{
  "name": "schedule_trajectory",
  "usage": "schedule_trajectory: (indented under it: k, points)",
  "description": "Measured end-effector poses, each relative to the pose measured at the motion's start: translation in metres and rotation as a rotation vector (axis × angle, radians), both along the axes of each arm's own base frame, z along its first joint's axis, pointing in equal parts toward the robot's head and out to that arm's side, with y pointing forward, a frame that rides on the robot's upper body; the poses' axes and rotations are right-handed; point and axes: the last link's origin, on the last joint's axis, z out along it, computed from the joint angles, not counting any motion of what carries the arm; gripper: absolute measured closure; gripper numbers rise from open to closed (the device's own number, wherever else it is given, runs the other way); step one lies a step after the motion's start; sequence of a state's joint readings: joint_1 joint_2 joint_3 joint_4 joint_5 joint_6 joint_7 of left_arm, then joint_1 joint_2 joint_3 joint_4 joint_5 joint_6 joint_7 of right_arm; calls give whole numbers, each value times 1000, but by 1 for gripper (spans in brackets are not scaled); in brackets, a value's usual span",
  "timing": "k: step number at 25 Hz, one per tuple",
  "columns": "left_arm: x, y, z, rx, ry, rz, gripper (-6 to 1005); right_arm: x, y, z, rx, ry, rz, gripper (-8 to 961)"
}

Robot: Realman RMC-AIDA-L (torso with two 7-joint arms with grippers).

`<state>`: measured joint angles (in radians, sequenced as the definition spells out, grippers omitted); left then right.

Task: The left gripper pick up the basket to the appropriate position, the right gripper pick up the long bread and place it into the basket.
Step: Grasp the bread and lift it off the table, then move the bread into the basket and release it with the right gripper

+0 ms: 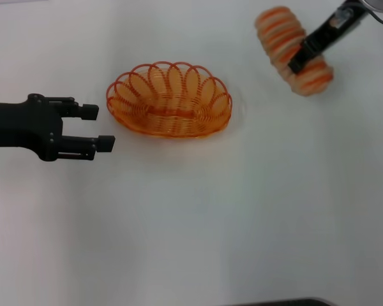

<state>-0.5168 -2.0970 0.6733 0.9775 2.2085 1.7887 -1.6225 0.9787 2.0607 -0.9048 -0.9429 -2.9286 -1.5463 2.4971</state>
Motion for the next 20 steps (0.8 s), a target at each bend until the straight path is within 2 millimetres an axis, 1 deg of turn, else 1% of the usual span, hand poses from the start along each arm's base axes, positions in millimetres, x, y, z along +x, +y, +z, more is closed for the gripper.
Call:
schedule_trajectory:
  k: [7,13,16,20]
  points:
    - [-2,-2,-2,-9,-11,12,233,-33,6,-15,-104,-71,210,510]
    - [-6,-4,-1,1,-14,31,234,-51,5,-26,-182,-126,326,551]
    - [-7,-5,-1,5,-20,37,233,-58,3,-33,-217,-125,373,575]
    - [-10,-5,2,17,-28,48,234,-71,-1,-42,-263,-79,432,608]
